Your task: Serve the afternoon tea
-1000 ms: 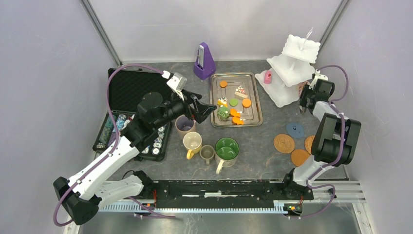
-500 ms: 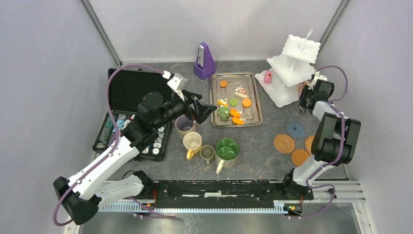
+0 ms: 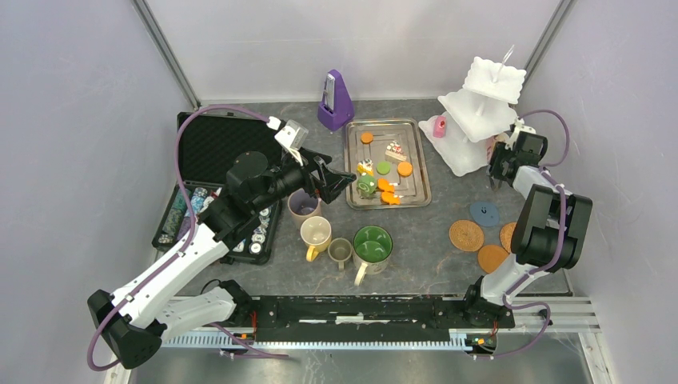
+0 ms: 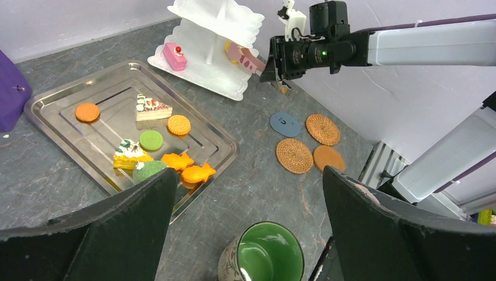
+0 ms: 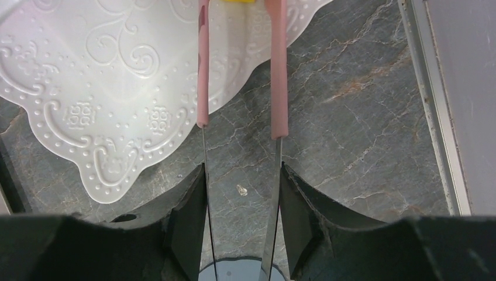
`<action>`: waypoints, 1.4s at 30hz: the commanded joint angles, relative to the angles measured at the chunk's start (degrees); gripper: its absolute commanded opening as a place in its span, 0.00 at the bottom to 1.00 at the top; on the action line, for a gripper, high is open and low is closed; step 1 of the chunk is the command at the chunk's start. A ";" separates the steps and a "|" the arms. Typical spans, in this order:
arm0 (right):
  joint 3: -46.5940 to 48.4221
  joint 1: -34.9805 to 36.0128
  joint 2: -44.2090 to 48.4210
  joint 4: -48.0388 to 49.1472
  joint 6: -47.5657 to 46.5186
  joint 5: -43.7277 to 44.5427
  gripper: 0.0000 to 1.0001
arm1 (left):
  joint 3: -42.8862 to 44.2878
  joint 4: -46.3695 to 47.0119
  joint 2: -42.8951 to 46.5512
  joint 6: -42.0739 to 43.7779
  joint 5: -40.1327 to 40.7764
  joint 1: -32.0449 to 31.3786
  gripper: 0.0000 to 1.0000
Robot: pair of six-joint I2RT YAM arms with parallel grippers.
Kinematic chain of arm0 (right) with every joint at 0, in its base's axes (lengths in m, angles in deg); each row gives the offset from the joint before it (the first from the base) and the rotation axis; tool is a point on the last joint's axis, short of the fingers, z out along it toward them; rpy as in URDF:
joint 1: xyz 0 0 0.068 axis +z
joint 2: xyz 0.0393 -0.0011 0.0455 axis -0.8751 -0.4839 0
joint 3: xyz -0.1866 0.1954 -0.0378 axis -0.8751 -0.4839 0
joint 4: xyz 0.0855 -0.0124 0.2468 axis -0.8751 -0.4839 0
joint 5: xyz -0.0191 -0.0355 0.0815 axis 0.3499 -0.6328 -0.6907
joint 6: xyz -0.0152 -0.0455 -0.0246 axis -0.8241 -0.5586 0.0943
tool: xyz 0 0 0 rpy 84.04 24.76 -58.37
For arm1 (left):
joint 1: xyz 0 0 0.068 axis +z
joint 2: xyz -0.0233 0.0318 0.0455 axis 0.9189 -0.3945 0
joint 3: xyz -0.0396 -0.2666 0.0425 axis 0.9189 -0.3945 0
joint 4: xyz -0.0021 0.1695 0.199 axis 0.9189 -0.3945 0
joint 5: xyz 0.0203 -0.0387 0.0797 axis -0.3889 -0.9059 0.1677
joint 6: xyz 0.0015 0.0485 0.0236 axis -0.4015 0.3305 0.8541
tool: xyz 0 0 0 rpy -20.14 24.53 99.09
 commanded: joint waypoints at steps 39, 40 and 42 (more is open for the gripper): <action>-15.81 26.17 28.69 -4.27 0.29 -9.31 0.49 | 2.18 1.13 -1.12 1.93 -0.93 -0.50 1.00; -14.22 28.26 27.12 -4.72 -1.33 -10.82 0.49 | 2.13 1.09 -1.12 1.91 -0.76 -0.51 1.00; -11.56 32.65 24.58 -5.91 -6.03 -11.48 0.49 | 2.13 0.88 -1.04 2.21 -0.33 -0.49 1.00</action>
